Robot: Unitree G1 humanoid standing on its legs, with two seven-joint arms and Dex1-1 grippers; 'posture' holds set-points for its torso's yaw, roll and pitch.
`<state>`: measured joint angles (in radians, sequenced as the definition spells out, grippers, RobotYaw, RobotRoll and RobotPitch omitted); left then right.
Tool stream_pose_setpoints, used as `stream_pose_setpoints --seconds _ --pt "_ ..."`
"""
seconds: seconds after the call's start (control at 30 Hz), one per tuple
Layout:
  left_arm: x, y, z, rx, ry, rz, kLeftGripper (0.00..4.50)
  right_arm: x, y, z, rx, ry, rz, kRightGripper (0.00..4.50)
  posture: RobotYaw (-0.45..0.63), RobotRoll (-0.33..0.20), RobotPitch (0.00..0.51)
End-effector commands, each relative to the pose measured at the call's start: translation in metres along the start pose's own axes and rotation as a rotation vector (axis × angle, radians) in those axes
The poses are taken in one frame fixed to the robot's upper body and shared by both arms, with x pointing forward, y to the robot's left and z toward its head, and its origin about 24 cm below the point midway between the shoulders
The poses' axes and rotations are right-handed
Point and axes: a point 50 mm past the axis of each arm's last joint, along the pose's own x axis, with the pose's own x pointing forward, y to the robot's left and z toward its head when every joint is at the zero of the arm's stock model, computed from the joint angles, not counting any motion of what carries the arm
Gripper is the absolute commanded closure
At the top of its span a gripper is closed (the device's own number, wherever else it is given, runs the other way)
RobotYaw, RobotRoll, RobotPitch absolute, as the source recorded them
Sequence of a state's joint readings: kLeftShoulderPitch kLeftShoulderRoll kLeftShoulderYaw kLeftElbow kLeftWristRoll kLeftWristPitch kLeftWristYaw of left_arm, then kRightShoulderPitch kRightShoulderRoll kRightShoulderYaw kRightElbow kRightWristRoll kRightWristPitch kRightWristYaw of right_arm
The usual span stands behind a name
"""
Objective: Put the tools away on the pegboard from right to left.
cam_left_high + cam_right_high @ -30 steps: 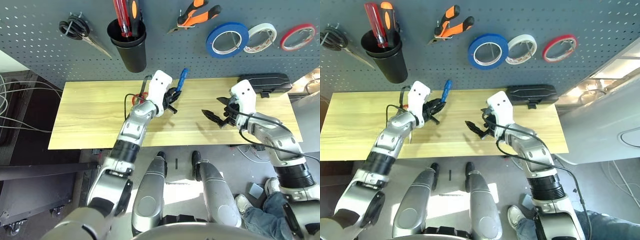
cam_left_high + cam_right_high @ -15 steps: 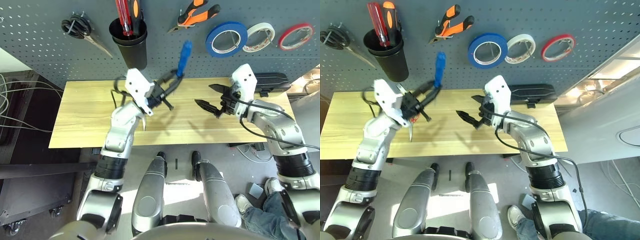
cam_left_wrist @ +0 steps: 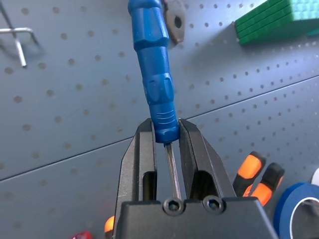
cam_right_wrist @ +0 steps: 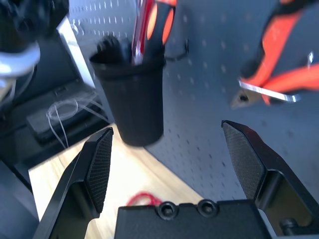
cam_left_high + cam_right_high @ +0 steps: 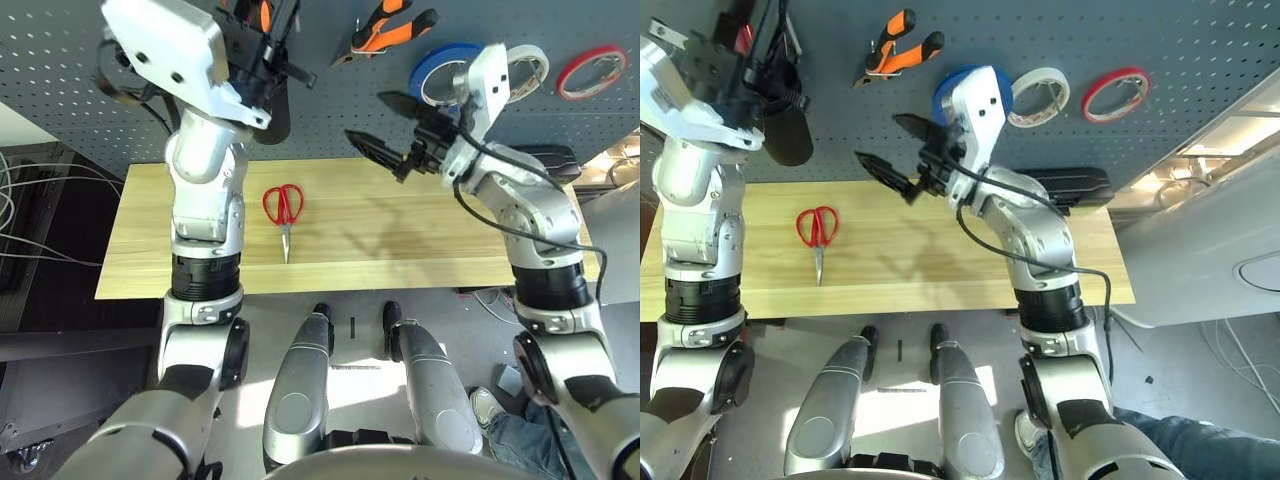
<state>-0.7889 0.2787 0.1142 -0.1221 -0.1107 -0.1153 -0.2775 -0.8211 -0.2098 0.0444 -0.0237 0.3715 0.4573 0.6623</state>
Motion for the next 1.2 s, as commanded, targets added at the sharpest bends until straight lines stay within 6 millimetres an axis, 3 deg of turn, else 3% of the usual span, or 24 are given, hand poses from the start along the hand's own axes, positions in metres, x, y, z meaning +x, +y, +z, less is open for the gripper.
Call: stream_pose_setpoints --seconds 0.03,0.27,0.6,0.87,1.0,1.13,1.2 --pt "-0.004 0.012 -0.004 0.049 0.042 0.049 3.94 0.006 0.001 -0.001 0.012 -0.031 0.004 0.00 0.16 0.000 0.369" --pt "-0.021 0.026 -0.018 0.102 0.148 0.139 3.94 0.015 0.004 0.001 0.024 -0.066 0.024 0.00 0.17 0.000 0.369" --pt "-0.030 0.020 -0.038 0.020 0.276 0.129 3.94 0.015 0.003 0.002 0.017 -0.067 0.021 0.00 0.16 0.000 0.366" --pt "-0.015 0.015 -0.009 0.071 0.087 0.066 1.34 0.009 0.001 -0.003 0.009 -0.038 0.013 0.00 0.16 0.000 0.365" --pt "-0.004 -0.007 0.015 0.071 -0.055 -0.092 0.02 -0.008 -0.005 -0.018 0.018 0.049 -0.008 0.00 0.16 0.000 0.366" --pt "-0.005 -0.046 0.012 -0.048 -0.005 -0.328 0.02 -0.045 -0.012 -0.059 0.038 0.292 -0.051 0.00 0.16 0.000 0.369" --pt "-0.014 -0.065 0.002 -0.133 0.065 -0.397 0.02 -0.069 -0.020 -0.086 0.046 0.438 -0.156 0.00 0.15 0.000 0.367"
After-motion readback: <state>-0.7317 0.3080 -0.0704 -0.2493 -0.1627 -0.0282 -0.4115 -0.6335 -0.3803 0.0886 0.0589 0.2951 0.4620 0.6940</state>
